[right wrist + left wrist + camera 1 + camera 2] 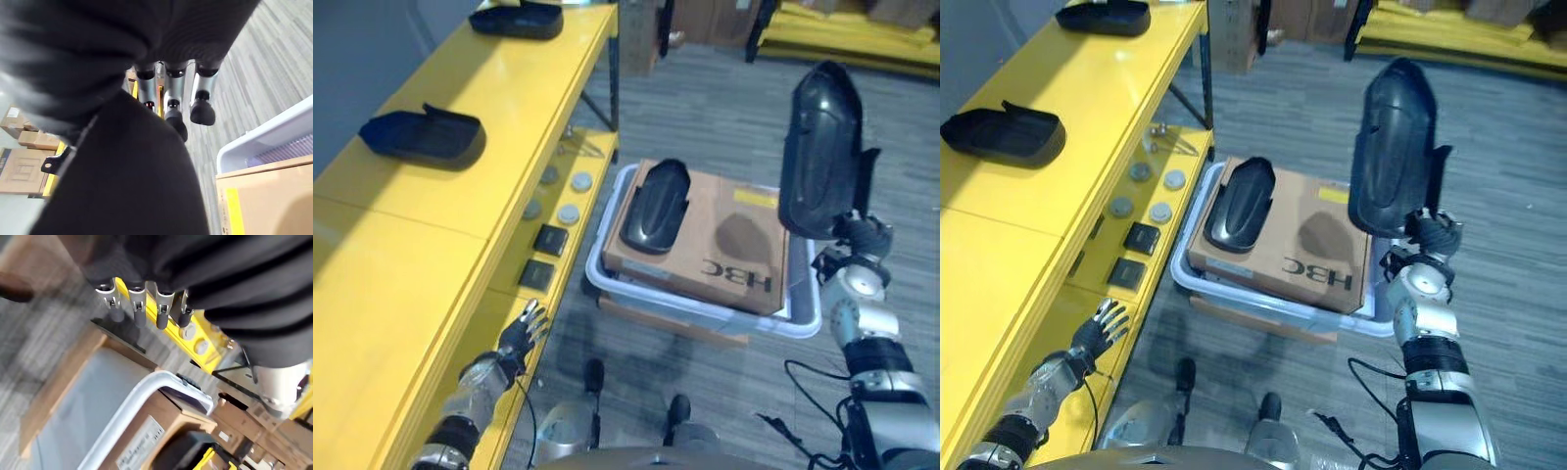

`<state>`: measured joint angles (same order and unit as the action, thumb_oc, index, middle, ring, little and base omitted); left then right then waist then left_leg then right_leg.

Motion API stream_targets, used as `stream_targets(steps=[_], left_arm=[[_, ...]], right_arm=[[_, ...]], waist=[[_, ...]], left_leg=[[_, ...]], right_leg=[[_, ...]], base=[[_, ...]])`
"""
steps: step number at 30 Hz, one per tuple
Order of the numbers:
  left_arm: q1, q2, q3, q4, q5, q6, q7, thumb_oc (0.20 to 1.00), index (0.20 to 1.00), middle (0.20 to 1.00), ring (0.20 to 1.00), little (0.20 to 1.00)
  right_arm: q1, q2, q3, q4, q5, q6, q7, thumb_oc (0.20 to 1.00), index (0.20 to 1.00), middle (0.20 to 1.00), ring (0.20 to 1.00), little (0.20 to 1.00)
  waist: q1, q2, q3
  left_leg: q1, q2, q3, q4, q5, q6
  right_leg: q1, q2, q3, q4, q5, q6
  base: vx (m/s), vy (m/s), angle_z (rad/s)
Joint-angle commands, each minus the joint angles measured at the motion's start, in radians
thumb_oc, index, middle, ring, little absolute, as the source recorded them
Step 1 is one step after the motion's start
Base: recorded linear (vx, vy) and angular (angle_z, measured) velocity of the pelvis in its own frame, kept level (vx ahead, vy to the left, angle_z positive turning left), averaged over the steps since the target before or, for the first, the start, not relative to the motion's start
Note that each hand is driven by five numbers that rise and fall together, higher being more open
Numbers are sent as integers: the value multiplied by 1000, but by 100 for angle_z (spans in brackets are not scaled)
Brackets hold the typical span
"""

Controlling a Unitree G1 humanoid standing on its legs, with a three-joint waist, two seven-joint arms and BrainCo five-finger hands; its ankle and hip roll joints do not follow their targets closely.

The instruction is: Move parts from the plastic box to the shelf.

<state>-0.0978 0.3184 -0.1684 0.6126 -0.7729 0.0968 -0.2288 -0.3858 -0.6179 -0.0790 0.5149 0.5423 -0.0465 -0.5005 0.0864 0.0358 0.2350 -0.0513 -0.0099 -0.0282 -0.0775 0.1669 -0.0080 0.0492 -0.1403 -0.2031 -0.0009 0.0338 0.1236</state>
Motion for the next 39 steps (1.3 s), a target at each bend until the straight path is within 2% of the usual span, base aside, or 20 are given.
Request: stream_targets(steps=[1,5,8,12,16,22,27,31,39], left_arm=[[-105,-12,-71,-28,-82,90,23,1000,1000,1000,1000,1000],[-205,-51,-141,-93,-148,180,95,1000,1000,1000,1000,1000],[-293,-84,-194,-97,-171,236,157,1000,1000,1000,1000,1000],[-387,-120,-249,-66,-202,283,217,1000,1000,1000,1000,1000],[-440,-136,-274,-43,-227,309,208,1000,1000,1000,1000,1000],[-465,-156,-299,-63,-269,295,247,1000,1000,1000,1000,1000],[-462,-158,-281,-84,-290,221,250,1000,1000,1000,1000,1000],[-458,-145,-262,-114,-252,223,230,1000,1000,1000,1000,1000],[-449,-165,-293,-147,-217,237,233,1000,1000,1000,1000,1000]], right_arm=[[-29,0,72,-106,-50,-3,64,200,200,200,200,200],[-64,53,173,-100,-104,21,132,200,200,200,200,200],[-113,104,266,-78,-113,38,144,200,200,200,200,200],[-158,160,359,-44,-113,58,159,200,200,200,200,200],[-175,193,408,-6,-115,62,172,200,200,200,200,200],[-172,221,440,27,-113,67,188,200,200,200,200,200],[-159,225,455,37,-132,87,217,200,200,200,200,200],[-137,232,468,44,-143,81,243,200,200,200,200,200],[-123,280,517,46,-175,80,273,200,200,200,200,200]], waist=[[1,-20,-56],[-11,-21,-87],[-19,-21,-105],[-33,-22,-124],[-41,-20,-137],[-46,-20,-152],[-45,-23,-159],[-42,-24,-163],[-36,-23,-165]], left_leg=[[22,2,18,60,-137,-7],[43,4,22,51,-136,-6],[56,3,24,44,-132,-6],[68,3,31,36,-131,-6],[77,4,39,31,-132,-6],[88,3,41,22,-135,-5],[92,2,39,19,-138,-6],[96,2,40,17,-138,-4],[102,1,33,12,-137,-2]], right_leg=[[-25,7,7,-14,23,-3],[-9,8,14,-21,25,0],[-1,9,18,-24,28,3],[5,12,28,-29,29,6],[7,12,33,-31,29,6],[12,15,39,-37,29,7],[14,16,39,-39,25,7],[18,17,37,-40,25,6],[23,17,31,-42,23,5]], base=[[91,26,-6],[48,19,-6],[26,14,-11],[17,6,-8],[9,3,-3],[5,-1,0],[0,0,0],[0,0,0],[0,0,0]])
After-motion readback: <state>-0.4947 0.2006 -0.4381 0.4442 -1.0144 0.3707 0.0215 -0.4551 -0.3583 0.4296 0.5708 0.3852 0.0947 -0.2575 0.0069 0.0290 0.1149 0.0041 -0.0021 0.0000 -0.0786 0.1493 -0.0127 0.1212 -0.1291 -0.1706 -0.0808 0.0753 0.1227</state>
